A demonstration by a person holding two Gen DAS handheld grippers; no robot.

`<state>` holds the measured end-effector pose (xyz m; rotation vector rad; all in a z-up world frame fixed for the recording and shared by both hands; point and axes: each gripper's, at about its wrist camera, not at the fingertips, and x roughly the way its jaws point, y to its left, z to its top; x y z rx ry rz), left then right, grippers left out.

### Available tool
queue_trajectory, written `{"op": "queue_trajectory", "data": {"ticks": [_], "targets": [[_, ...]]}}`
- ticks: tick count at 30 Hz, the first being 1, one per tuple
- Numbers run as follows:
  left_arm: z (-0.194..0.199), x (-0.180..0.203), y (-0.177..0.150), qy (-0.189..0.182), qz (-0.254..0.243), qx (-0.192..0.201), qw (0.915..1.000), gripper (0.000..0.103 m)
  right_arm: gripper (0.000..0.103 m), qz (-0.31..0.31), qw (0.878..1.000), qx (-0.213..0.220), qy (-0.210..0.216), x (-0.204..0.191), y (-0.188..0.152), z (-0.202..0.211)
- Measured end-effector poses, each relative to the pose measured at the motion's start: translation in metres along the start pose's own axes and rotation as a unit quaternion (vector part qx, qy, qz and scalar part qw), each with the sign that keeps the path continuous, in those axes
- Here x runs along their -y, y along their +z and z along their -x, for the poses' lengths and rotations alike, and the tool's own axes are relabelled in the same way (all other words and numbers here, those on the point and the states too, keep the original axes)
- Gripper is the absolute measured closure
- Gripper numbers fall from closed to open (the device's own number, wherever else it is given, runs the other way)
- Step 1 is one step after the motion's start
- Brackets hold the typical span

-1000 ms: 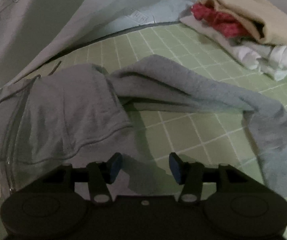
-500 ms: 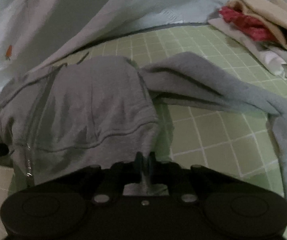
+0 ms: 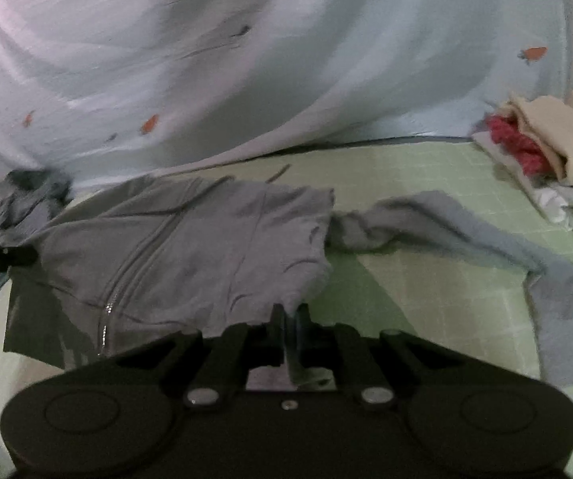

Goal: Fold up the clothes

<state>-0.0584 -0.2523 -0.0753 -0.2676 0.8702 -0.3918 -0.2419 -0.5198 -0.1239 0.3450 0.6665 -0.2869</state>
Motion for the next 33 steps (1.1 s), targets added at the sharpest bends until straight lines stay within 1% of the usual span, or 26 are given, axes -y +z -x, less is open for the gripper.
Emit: {"op": "queue_trajectory", "data": {"ticks": [2,6,11,13,14,16,18,19,20,21,23,27,28,29,31,33], "targets": [[0.006,-0.014,-0.013,0.013,0.015,-0.014,0.9997,0.094,0.098,0.005,1.000,-0.014,0.007,-0.006,-0.011,0.004],[0.004,-0.038,-0.041,0.042,0.043,-0.053,0.9967,0.094,0.098,0.008,0.999,-0.042,0.017,-0.009,-0.034,0.009],[-0.014,-0.064,-0.068,0.068,0.077,-0.100,0.9896,0.093,0.098,-0.021,0.996,-0.083,0.017,-0.002,-0.060,0.005],[-0.020,-0.071,-0.076,0.078,0.082,-0.114,0.9870,0.092,0.098,-0.038,0.994,-0.103,0.018,0.005,-0.066,0.001],[-0.024,-0.074,-0.078,0.087,0.083,-0.122,0.9853,0.090,0.098,-0.047,0.992,-0.114,0.019,0.008,-0.070,-0.001],[-0.027,-0.077,-0.080,0.104,0.085,-0.131,0.9822,0.080,0.097,-0.059,0.989,-0.136,0.015,0.013,-0.075,-0.007],[-0.027,-0.074,-0.079,0.128,0.078,-0.133,0.9798,0.077,0.095,-0.064,0.987,-0.150,0.008,0.015,-0.078,-0.011],[-0.026,-0.071,-0.078,0.136,0.073,-0.132,0.9793,0.072,0.092,-0.066,0.986,-0.154,0.004,0.016,-0.079,-0.012],[-0.025,-0.069,-0.076,0.140,0.070,-0.129,0.9793,0.071,0.088,-0.065,0.986,-0.151,-0.002,0.017,-0.078,-0.010],[-0.024,-0.066,-0.073,0.142,0.067,-0.124,0.9798,0.065,0.086,-0.065,0.987,-0.147,-0.009,0.018,-0.078,-0.009],[-0.022,-0.059,-0.068,0.141,0.059,-0.117,0.9813,0.049,0.073,-0.073,0.988,-0.137,-0.024,0.026,-0.074,-0.008],[-0.029,-0.040,-0.058,0.120,0.031,-0.104,0.9868,0.043,0.073,-0.092,0.987,-0.125,-0.049,0.045,-0.065,-0.010],[-0.034,-0.034,-0.056,0.115,0.023,-0.106,0.9874,0.039,0.072,-0.096,0.986,-0.124,-0.056,0.050,-0.063,-0.013],[-0.038,-0.028,-0.054,0.109,0.015,-0.109,0.9879,0.037,0.072,-0.099,0.986,-0.122,-0.062,0.055,-0.060,-0.016],[-0.052,-0.019,-0.054,0.100,0.007,-0.128,0.9866,0.037,0.071,-0.107,0.984,-0.120,-0.075,0.064,-0.055,-0.022],[-0.068,-0.012,-0.054,0.104,-0.001,-0.153,0.9827,0.035,0.069,-0.113,0.983,-0.114,-0.090,0.074,-0.049,-0.028]]}}
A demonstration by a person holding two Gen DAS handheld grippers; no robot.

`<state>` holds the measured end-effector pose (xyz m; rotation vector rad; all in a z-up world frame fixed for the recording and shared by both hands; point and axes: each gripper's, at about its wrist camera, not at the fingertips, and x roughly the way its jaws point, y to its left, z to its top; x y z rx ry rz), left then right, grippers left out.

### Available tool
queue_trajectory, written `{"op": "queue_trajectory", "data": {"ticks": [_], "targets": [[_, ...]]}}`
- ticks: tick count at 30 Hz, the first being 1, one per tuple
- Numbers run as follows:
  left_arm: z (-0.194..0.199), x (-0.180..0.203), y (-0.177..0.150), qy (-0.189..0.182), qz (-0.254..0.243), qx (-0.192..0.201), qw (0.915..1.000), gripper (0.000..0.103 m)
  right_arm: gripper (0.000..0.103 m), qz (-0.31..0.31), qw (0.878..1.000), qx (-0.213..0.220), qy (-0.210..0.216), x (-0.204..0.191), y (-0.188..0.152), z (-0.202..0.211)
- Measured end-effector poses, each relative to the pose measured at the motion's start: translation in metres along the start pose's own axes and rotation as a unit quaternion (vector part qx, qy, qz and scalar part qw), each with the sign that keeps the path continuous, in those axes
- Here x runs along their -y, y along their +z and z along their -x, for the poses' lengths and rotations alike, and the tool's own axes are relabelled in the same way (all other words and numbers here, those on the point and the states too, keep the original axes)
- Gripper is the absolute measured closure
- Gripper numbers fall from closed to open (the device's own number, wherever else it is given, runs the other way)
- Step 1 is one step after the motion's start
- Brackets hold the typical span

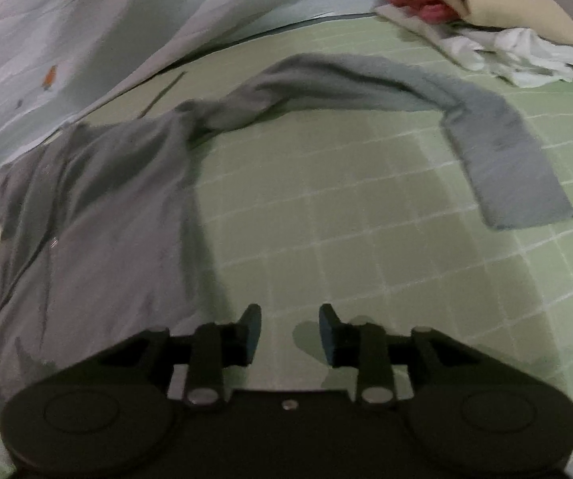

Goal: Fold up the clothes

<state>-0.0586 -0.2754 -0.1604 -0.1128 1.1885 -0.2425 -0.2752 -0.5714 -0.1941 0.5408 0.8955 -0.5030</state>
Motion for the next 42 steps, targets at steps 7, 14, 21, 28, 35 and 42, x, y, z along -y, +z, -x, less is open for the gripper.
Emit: {"op": "queue_trajectory", "data": {"ticks": [7,14,21,28,35,42], "targets": [[-0.042,0.015,0.015,0.028,-0.018,-0.066,0.9973,0.025,0.058,0.000,0.991,0.059,-0.120,0.033,0.041,-0.020],[-0.057,0.027,0.019,0.043,-0.027,-0.090,0.9946,0.013,0.050,0.008,0.976,0.063,-0.207,0.077,0.078,-0.047],[-0.071,0.049,0.012,0.080,-0.073,-0.100,0.9891,0.000,0.099,0.035,0.976,0.045,-0.211,0.091,0.081,-0.041],[-0.070,0.050,0.006,0.084,-0.072,-0.095,0.9893,0.000,0.100,-0.039,0.972,0.125,-0.195,0.122,0.109,0.032],[-0.068,0.051,0.000,0.084,-0.074,-0.098,0.9889,0.000,0.101,-0.081,0.946,0.234,-0.208,0.145,0.145,0.108],[-0.064,0.051,-0.010,0.085,-0.073,-0.095,0.9891,0.000,0.102,-0.070,0.921,0.237,-0.300,0.175,0.177,0.099]]}}
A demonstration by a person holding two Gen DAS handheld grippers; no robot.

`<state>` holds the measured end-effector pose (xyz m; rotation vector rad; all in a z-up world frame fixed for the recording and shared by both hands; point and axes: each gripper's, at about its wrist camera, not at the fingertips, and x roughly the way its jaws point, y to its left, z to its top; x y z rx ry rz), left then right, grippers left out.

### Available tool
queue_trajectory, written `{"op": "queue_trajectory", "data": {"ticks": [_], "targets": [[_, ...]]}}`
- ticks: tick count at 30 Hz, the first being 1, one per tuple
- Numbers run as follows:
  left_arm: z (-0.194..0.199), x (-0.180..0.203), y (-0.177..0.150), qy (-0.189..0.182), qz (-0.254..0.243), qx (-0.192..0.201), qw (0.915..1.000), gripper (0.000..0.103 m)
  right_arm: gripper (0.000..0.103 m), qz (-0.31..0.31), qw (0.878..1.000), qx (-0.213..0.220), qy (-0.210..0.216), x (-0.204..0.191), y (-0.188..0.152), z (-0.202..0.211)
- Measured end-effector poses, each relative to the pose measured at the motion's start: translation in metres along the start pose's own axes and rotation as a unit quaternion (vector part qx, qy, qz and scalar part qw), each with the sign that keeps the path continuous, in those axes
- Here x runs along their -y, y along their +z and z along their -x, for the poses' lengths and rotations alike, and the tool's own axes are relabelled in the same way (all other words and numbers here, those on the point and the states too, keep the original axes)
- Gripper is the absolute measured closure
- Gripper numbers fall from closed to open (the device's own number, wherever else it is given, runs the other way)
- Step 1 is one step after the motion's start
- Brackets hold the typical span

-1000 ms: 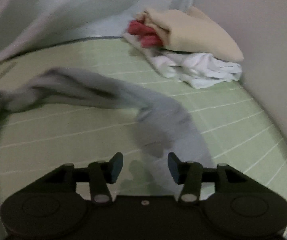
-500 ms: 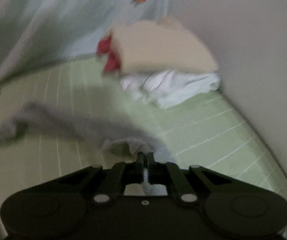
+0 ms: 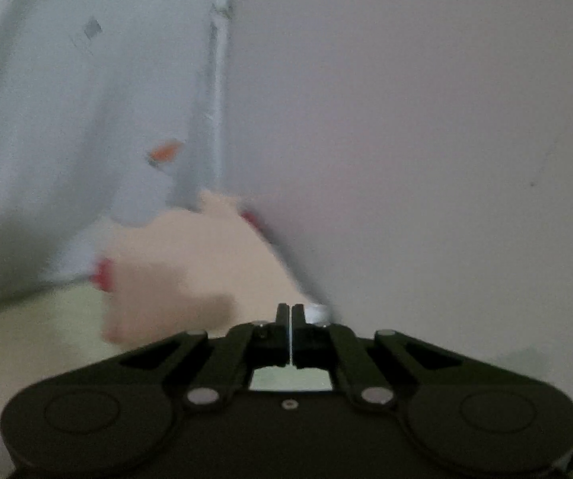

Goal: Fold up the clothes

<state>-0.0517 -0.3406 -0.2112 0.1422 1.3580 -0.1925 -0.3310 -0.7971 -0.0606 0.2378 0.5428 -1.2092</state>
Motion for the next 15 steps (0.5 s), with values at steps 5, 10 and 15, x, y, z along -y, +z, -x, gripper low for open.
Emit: {"op": "queue_trajectory", "data": {"ticks": [5,10,15], "targets": [[0.002,0.002,-0.010,0.002,0.004,0.006,1.0000,0.000,0.096,-0.004,1.000,-0.024,0.003,-0.003,-0.022,-0.011],[0.004,0.003,-0.019,0.004,0.008,0.009,0.9999,0.000,0.089,-0.058,0.993,-0.098,0.030,-0.001,-0.078,-0.015],[0.006,0.005,-0.028,0.005,0.010,0.006,0.9999,0.000,0.053,-0.091,0.983,-0.162,0.003,0.001,-0.132,-0.029]]}}
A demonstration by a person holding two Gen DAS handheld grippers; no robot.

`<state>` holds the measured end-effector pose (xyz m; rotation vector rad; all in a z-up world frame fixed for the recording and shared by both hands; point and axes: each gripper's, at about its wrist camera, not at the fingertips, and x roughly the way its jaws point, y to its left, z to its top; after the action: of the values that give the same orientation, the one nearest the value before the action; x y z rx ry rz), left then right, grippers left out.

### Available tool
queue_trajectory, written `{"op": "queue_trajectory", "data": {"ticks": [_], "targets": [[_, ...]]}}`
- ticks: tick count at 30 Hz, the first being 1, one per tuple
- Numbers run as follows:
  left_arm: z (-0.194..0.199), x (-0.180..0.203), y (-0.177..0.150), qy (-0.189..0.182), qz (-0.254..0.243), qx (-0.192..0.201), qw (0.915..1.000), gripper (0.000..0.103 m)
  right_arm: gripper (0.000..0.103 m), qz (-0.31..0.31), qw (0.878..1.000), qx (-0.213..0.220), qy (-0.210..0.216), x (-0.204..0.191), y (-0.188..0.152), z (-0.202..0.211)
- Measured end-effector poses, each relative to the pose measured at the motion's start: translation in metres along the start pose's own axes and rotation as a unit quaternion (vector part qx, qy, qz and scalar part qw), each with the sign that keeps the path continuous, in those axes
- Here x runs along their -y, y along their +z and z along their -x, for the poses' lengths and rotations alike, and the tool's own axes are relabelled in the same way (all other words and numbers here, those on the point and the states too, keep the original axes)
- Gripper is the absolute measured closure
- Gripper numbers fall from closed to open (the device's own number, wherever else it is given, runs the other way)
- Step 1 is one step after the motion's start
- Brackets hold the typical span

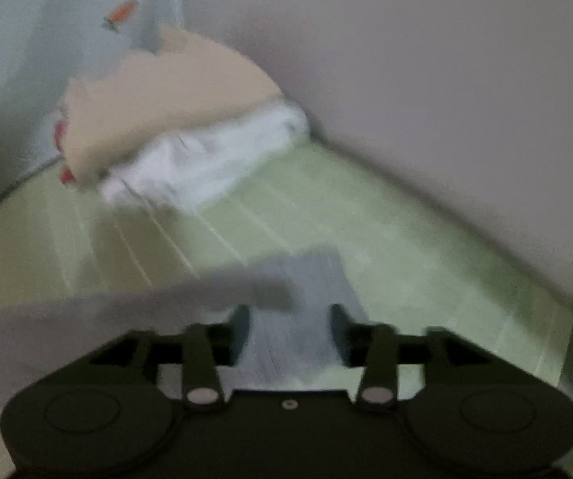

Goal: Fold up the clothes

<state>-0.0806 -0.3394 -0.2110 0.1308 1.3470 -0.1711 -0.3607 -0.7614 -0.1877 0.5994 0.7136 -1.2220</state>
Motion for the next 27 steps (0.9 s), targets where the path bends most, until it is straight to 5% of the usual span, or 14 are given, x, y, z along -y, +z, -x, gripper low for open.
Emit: {"op": "queue_trajectory", "data": {"ticks": [5,9,12,14,16,22,27], "targets": [[0.002,0.003,-0.009,0.000,0.000,-0.002,1.0000,0.000,0.036,-0.103,0.994,-0.015,0.023,0.021,-0.018,-0.023],[0.005,0.005,-0.019,0.000,0.002,-0.001,1.0000,0.000,0.032,-0.113,0.993,-0.004,0.036,0.017,-0.015,-0.027],[0.007,0.006,-0.027,0.000,0.001,0.002,1.0000,0.000,0.056,-0.071,0.997,0.005,0.011,0.014,-0.020,-0.025],[0.008,0.007,-0.034,0.000,0.001,0.006,1.0000,0.000,0.094,-0.060,0.998,0.004,0.028,0.018,-0.015,-0.027],[0.010,0.007,-0.041,0.000,0.000,0.011,0.9999,0.000,0.096,-0.082,0.996,0.008,0.029,0.031,-0.012,-0.029],[0.016,0.010,-0.063,-0.001,-0.001,0.023,0.9997,0.000,0.097,-0.071,0.995,0.040,-0.056,0.063,0.001,-0.025],[0.021,0.014,-0.081,-0.002,-0.003,0.029,0.9996,0.000,0.088,-0.107,0.992,-0.002,-0.064,0.076,-0.003,-0.031]]}}
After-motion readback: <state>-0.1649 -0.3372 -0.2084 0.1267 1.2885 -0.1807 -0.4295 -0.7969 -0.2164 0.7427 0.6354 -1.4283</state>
